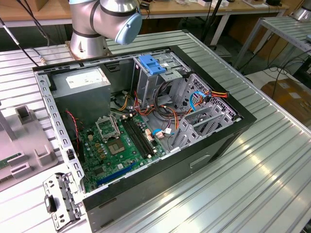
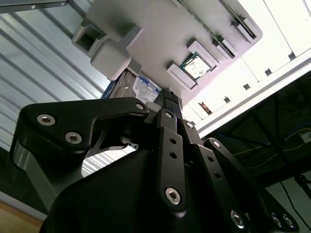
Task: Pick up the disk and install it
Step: 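Pick up the disk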
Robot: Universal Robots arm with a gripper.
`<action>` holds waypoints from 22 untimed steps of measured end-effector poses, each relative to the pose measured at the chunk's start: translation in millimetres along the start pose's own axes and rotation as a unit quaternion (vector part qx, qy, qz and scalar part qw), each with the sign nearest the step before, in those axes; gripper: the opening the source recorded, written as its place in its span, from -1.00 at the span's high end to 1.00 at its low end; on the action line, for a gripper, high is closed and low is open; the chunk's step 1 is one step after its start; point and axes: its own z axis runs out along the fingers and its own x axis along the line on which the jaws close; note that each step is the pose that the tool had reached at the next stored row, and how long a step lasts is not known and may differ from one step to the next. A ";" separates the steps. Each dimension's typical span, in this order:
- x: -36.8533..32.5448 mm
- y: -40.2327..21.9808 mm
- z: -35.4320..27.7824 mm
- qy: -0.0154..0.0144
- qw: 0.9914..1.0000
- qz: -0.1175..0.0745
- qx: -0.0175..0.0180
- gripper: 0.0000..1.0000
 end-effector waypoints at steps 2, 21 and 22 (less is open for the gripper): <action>0.0 0.0 0.0 0.000 1.000 -0.003 0.000 0.79; 0.0 0.0 0.0 0.002 0.998 -0.069 -0.002 0.79; 0.0 0.0 0.0 0.002 0.997 -0.073 -0.002 0.79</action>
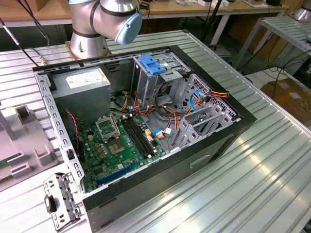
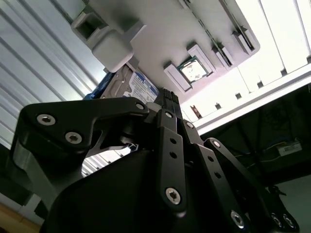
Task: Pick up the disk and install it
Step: 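Pick up the disk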
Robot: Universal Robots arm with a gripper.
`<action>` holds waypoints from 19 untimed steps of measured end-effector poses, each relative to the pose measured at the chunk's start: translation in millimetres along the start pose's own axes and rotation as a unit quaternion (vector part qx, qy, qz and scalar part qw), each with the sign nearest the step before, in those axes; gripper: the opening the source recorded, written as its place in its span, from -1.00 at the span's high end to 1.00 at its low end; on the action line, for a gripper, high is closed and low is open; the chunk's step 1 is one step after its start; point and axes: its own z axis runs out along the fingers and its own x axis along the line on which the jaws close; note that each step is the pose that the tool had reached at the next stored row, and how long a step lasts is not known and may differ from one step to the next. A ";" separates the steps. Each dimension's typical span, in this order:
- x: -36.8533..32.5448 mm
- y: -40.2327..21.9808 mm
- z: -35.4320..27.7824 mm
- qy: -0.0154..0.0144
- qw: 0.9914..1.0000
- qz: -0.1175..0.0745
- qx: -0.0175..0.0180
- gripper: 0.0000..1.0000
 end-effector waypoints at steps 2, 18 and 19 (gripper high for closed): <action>0.0 0.0 0.0 0.000 1.000 -0.009 0.000 0.79; 0.0 0.0 0.0 0.002 0.996 -0.084 -0.002 0.79; 0.0 0.0 0.0 0.002 0.996 -0.087 -0.002 0.79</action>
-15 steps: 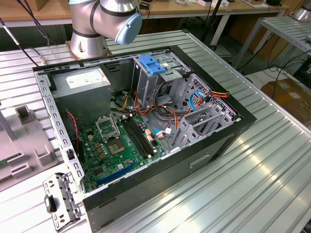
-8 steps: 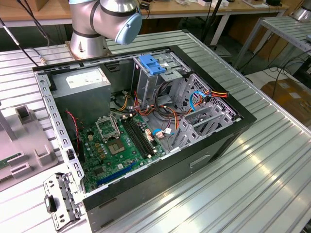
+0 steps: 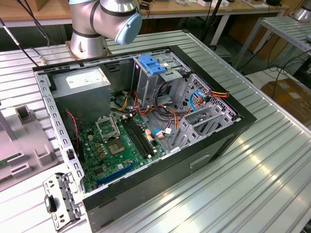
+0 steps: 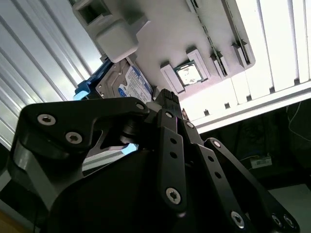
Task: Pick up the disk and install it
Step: 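Pick up the disk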
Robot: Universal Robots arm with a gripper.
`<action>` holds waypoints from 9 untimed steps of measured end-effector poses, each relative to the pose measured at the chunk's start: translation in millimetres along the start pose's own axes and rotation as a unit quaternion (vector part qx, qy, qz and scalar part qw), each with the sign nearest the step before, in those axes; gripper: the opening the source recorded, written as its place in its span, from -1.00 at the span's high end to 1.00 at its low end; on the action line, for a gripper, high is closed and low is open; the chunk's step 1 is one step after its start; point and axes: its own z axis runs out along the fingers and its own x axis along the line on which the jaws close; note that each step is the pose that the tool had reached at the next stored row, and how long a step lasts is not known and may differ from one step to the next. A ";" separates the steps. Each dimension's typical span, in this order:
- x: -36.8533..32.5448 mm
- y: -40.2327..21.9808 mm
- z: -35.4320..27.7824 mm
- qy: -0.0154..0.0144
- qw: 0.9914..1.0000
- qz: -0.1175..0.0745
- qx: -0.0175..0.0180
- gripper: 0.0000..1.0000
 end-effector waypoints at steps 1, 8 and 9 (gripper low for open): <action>0.0 0.0 0.0 0.000 1.000 -0.003 0.000 0.79; 0.0 0.0 0.0 0.001 0.999 -0.032 -0.001 0.79; 0.0 0.0 0.0 0.001 0.999 -0.036 -0.001 0.79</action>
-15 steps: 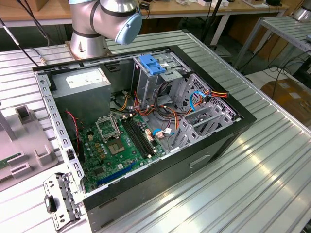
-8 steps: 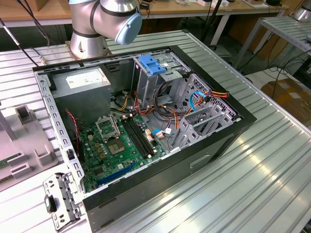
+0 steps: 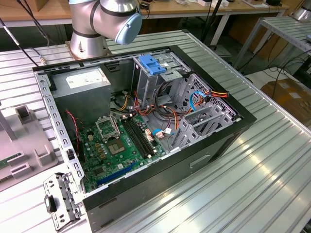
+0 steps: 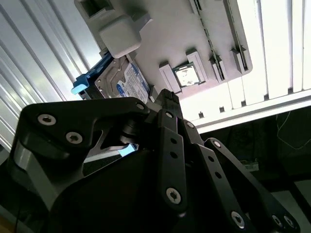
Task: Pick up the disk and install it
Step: 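Pick up the disk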
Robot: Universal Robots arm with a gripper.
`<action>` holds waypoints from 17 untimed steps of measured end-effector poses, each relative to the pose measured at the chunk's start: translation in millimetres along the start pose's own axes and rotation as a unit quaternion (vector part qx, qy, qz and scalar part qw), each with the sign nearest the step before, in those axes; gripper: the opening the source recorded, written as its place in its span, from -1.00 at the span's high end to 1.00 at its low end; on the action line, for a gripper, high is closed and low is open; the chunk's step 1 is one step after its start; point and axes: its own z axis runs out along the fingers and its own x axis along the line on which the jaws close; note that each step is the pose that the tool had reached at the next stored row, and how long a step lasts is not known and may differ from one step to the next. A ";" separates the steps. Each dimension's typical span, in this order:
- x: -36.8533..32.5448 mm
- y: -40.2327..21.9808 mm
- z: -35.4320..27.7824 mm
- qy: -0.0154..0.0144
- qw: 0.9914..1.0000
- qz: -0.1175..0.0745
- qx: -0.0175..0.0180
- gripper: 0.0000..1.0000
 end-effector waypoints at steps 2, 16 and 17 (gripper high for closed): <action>0.0 0.0 0.0 0.000 1.000 -0.006 0.000 0.79; 0.0 0.0 0.0 0.001 0.999 -0.050 -0.001 0.79; 0.0 0.0 0.0 0.001 0.999 -0.053 -0.001 0.79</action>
